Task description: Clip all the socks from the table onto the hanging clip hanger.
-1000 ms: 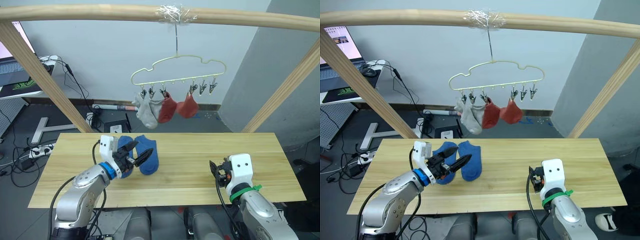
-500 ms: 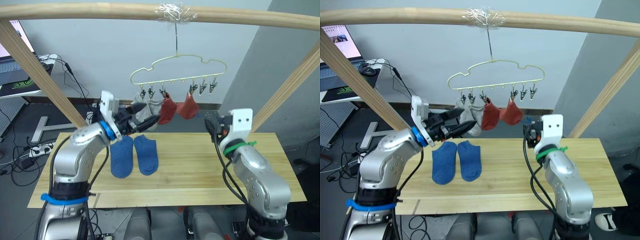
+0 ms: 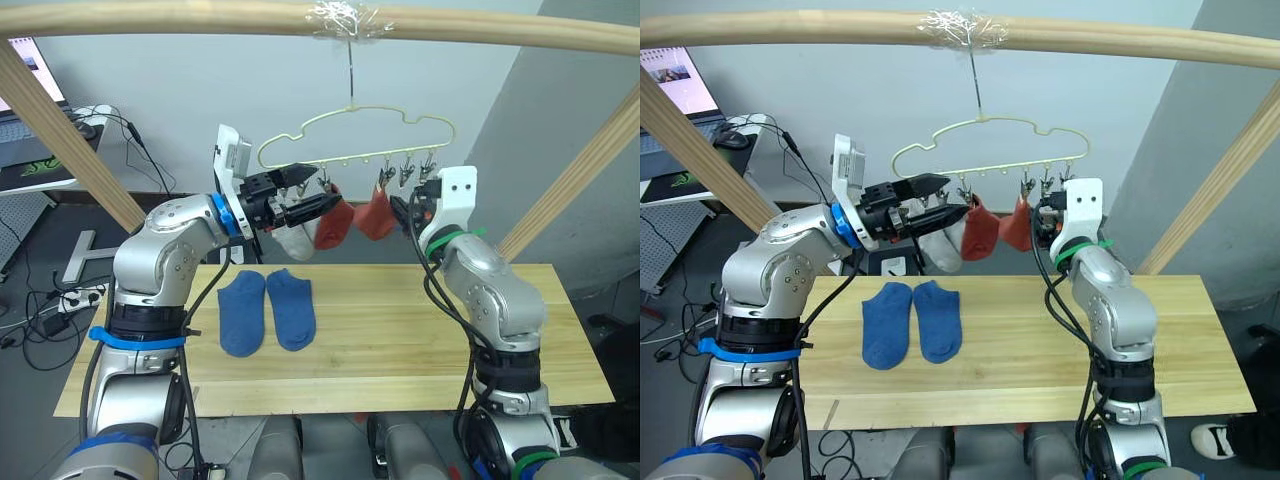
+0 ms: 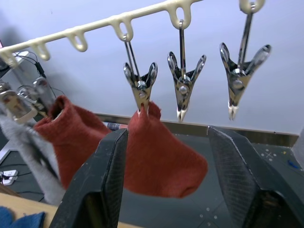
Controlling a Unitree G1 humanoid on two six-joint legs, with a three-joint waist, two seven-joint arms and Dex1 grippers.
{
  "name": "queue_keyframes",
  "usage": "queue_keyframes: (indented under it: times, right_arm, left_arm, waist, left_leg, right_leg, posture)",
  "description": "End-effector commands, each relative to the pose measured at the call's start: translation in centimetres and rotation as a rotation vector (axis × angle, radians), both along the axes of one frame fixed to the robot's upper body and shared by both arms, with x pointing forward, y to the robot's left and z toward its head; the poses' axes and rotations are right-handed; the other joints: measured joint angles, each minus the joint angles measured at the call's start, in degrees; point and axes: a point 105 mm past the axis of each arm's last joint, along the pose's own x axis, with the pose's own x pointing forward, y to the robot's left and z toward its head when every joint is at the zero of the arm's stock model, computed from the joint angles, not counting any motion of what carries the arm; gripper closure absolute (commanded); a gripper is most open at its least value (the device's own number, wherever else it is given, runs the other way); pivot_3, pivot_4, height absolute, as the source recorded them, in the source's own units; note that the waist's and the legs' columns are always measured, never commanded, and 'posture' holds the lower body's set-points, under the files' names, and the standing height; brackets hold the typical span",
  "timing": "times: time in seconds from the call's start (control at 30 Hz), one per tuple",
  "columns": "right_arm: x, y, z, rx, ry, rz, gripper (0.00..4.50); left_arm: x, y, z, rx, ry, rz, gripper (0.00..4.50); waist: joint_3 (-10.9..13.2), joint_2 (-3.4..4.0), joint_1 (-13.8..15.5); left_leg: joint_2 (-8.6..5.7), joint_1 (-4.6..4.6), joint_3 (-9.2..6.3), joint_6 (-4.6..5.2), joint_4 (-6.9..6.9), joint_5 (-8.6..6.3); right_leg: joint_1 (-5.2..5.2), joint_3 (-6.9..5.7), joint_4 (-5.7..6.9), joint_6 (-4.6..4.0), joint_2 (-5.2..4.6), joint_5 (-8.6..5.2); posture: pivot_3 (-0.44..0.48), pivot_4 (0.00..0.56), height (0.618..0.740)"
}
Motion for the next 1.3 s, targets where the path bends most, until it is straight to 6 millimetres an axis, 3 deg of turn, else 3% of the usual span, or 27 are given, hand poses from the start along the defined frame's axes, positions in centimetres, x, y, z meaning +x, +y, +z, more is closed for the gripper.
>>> queue_keyframes:
  times: [0.03,0.07,0.5,0.6,0.7,1.3]
  right_arm:
    - [0.4,0.0,1.5,0.000,-0.066,0.007,2.71]
    - [0.7,-0.1,1.5,-0.004,-0.067,0.007,3.02]
    - [3.0,-0.7,2.8,-0.009,-0.090,0.009,3.02]
    - [3.4,-0.7,3.3,-0.003,-0.093,0.005,2.45]
    - [3.6,-0.7,3.6,-0.007,-0.094,-0.001,1.46]
    - [4.8,0.0,4.8,-0.017,-0.079,-0.041,1.46]
  left_arm:
    - [-0.6,-0.4,1.2,-0.002,-0.051,-0.021,0.37]
    - [-0.7,-0.3,1.3,-0.004,-0.051,-0.017,0.37]
    - [-1.1,0.1,1.2,-0.014,-0.044,0.011,0.37]
    - [-1.0,0.1,1.2,-0.020,-0.040,0.017,0.37]
    - [-1.0,0.0,1.1,-0.021,-0.038,0.017,0.37]
    - [-0.7,0.1,0.9,-0.031,-0.047,0.047,0.37]
  waist:
    - [0.1,0.01,0.1]
    - [0.1,0.01,0.1]
    - [0.5,0.12,0.4]
    - [0.6,0.16,0.5]
    - [0.6,0.16,0.7]
    - [0.6,0.18,1.5]
  left_leg:
    - [0.00,0.00,0.00,0.00,-0.01,0.00]
    - [0.00,0.00,0.00,0.00,-0.03,0.00]
    - [0.00,-0.01,0.01,0.00,-0.20,0.00]
    - [0.00,-0.01,0.02,0.00,-0.25,0.00]
    - [0.00,-0.05,0.03,0.00,-0.28,0.00]
    - [0.00,-0.06,0.04,0.00,-0.42,0.01]
  right_leg:
    - [-0.02,0.00,0.03,-0.02,0.00,0.01]
    - [-0.03,0.00,0.04,-0.02,0.00,0.01]
    - [-0.15,0.00,0.06,-0.07,0.00,0.04]
    - [-0.18,0.00,0.07,-0.10,0.00,0.05]
    - [-0.25,0.01,0.10,-0.12,0.00,0.07]
    - [-0.31,-0.01,0.10,-0.15,0.00,0.09]
  posture:
    - [0.103,0.232,0.740]
    - [0.109,0.233,0.740]
    - [0.139,0.234,0.740]
    - [0.139,0.233,0.740]
    - [0.139,0.233,0.740]
    - [0.150,0.225,0.740]
